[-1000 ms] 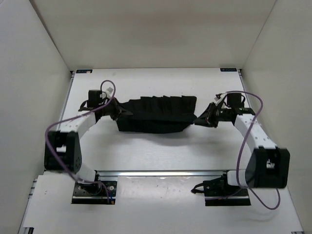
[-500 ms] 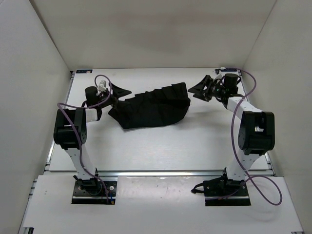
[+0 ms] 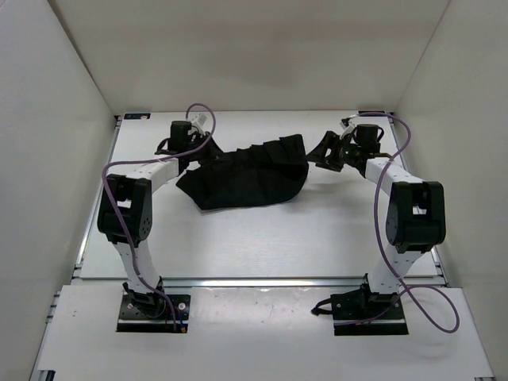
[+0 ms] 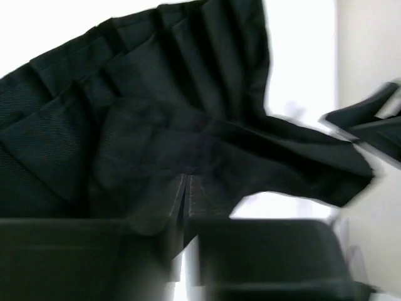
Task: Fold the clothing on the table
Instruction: Fold the skirt
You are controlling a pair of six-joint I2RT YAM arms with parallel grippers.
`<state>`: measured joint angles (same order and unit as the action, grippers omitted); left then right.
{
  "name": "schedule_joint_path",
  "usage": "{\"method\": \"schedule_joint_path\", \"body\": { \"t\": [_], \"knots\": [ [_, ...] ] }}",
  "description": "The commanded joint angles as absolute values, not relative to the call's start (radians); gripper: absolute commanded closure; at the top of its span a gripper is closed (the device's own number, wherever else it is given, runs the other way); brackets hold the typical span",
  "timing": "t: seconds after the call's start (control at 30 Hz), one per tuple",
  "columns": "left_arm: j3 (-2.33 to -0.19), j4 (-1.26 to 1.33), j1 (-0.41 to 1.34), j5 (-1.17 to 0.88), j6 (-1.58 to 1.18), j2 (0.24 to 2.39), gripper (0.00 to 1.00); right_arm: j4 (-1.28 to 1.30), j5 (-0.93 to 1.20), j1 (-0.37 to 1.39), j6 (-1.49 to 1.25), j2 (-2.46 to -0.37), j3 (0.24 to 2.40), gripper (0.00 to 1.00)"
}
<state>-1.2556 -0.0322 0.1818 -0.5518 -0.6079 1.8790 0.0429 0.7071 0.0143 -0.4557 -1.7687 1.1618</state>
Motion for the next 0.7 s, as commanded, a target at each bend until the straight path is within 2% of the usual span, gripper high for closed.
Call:
{"method": "schedule_joint_path", "body": {
  "t": [0.0,0.07,0.17,0.27,0.67],
  "knots": [
    [-1.258,-0.130,0.224,-0.370,-0.474,1.838,0.94,0.048,0.676,0.029,-0.403,-1.710,1.175,0.37],
    [-1.226,-0.103,0.235,-0.275,-0.384,1.813,0.55,0.064,0.681,0.020,-0.405,-1.718,1.178,0.38],
    [-1.195,-0.072,0.270,-0.197,-0.315,1.801,0.39,0.060,0.686,0.020,-0.408,-1.720,1.172,0.38],
    [-1.180,-0.038,0.301,-0.135,-0.272,1.793,0.35,0.061,0.695,0.026,-0.406,-1.726,1.170,0.38],
    [-1.170,0.078,0.408,0.033,-0.130,1.845,0.35,0.040,0.715,0.015,-0.420,-1.750,1.164,0.38]
  ]
}}
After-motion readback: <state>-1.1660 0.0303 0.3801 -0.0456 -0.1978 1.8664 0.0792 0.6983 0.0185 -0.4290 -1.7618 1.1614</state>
